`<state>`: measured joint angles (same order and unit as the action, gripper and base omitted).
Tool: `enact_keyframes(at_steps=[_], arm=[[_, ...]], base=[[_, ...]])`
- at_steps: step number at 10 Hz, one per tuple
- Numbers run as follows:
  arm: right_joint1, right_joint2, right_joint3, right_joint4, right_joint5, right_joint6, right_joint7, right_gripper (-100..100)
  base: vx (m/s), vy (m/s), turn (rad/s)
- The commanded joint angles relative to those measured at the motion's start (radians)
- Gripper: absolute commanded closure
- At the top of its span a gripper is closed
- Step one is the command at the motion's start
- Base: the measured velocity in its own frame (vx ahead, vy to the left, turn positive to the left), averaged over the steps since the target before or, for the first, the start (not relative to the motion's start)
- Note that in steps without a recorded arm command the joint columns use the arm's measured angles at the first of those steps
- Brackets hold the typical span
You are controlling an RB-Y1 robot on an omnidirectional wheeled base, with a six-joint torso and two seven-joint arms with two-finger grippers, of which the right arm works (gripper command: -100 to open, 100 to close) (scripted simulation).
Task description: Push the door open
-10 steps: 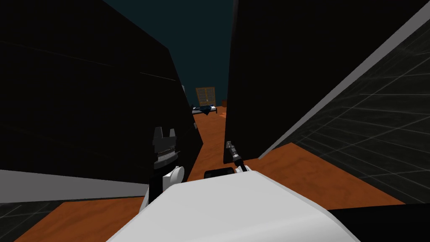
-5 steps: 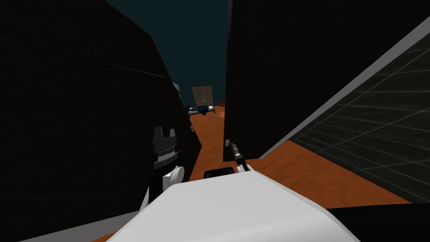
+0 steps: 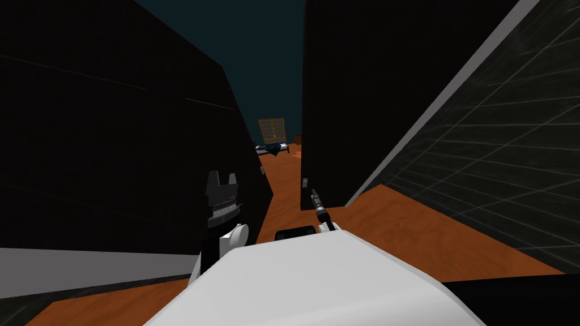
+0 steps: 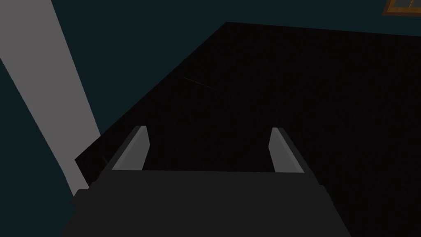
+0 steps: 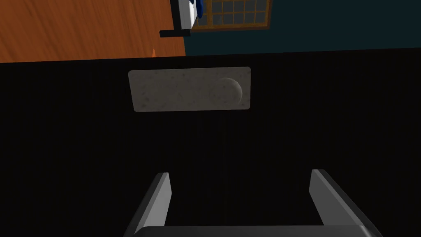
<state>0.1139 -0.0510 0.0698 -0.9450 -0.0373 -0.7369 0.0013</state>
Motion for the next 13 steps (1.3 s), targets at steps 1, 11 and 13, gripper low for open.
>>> enact_keyframes(at_steps=[1, 11, 13], arm=[[0.005, 0.013, -0.001, -0.008, -0.003, 0.005, 0.0, -100], [-0.006, 0.005, -0.019, 0.021, -0.009, -0.025, 0.009, -100], [-0.007, 0.007, -0.02, 0.023, -0.009, -0.026, 0.009, -100]], base=[[-0.235, 0.101, -0.058], [0.151, 0.01, 0.019], [0.145, -0.01, 0.012]])
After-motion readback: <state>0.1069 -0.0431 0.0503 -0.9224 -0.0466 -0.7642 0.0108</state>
